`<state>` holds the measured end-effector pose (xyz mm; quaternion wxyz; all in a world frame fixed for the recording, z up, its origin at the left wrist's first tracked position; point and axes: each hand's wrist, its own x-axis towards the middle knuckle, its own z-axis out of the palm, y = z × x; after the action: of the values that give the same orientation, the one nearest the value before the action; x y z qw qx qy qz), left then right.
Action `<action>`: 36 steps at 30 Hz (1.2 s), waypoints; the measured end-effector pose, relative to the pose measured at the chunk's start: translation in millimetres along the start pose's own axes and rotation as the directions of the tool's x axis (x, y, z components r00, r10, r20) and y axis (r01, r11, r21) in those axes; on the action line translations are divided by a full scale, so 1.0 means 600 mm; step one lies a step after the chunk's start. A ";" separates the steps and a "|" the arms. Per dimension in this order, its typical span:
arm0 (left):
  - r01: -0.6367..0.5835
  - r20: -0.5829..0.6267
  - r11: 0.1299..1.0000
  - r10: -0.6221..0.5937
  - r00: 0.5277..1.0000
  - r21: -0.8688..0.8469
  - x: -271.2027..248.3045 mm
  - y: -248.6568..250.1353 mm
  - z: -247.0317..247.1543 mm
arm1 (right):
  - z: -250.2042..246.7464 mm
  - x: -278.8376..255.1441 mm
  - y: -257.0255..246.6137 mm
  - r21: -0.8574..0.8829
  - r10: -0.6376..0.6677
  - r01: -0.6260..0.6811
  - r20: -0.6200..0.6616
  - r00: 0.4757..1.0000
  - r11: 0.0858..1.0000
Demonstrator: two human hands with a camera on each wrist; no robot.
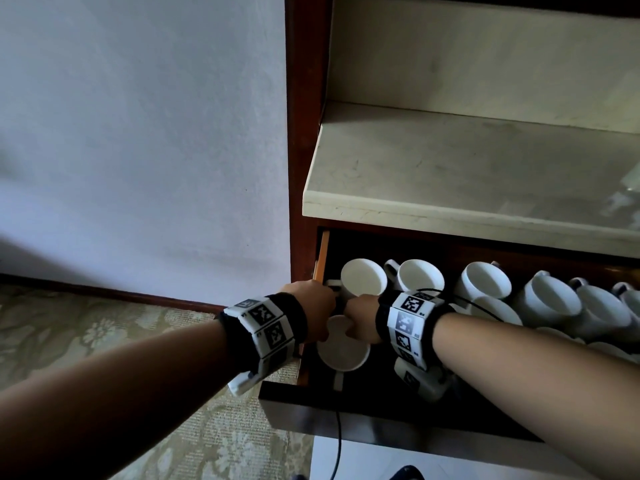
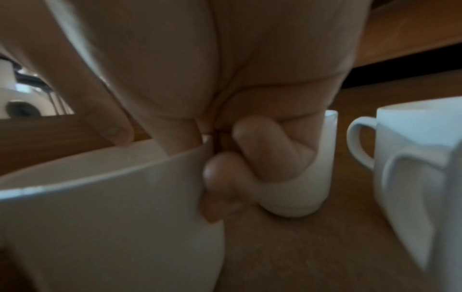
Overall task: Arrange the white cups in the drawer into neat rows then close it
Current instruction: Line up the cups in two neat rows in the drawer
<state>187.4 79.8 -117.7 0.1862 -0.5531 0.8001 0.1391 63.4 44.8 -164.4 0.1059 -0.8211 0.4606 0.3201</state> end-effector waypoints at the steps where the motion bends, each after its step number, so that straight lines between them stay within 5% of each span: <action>1: -0.001 -0.001 1.000 0.001 1.000 0.018 -0.001 0.002 0.000 | 0.002 -0.002 0.001 0.020 0.008 -0.008 -0.007 1.000 1.000; 8: -0.038 0.000 0.998 0.038 0.999 0.050 -0.001 0.001 -0.002 | -0.074 -0.038 0.069 0.251 0.272 -0.210 -0.248 0.930 0.945; 13: -0.081 0.030 0.997 0.080 0.996 0.020 -0.001 -0.002 -0.020 | -0.081 -0.043 0.094 0.275 0.372 -0.319 -0.170 0.913 0.907; 23: -0.119 -0.087 0.990 0.112 0.990 -0.080 0.017 0.016 -0.058 | -0.031 -0.107 0.127 -0.206 0.176 -0.144 0.144 0.974 0.968; 32: -0.185 -0.136 0.979 0.172 0.976 -0.088 0.027 0.079 -0.097 | -0.010 -0.119 0.130 -0.186 0.101 -0.075 0.131 0.986 0.980; 36: -0.262 -0.159 0.960 0.244 0.957 -0.102 0.034 0.103 -0.093 | -0.022 -0.146 0.132 -0.164 0.034 -0.043 -0.055 0.998 0.986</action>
<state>115.1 60.3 -76.0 0.0743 -0.4649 0.8658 0.1697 -28.9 55.0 -89.9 0.0195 -0.8261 0.4509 0.3375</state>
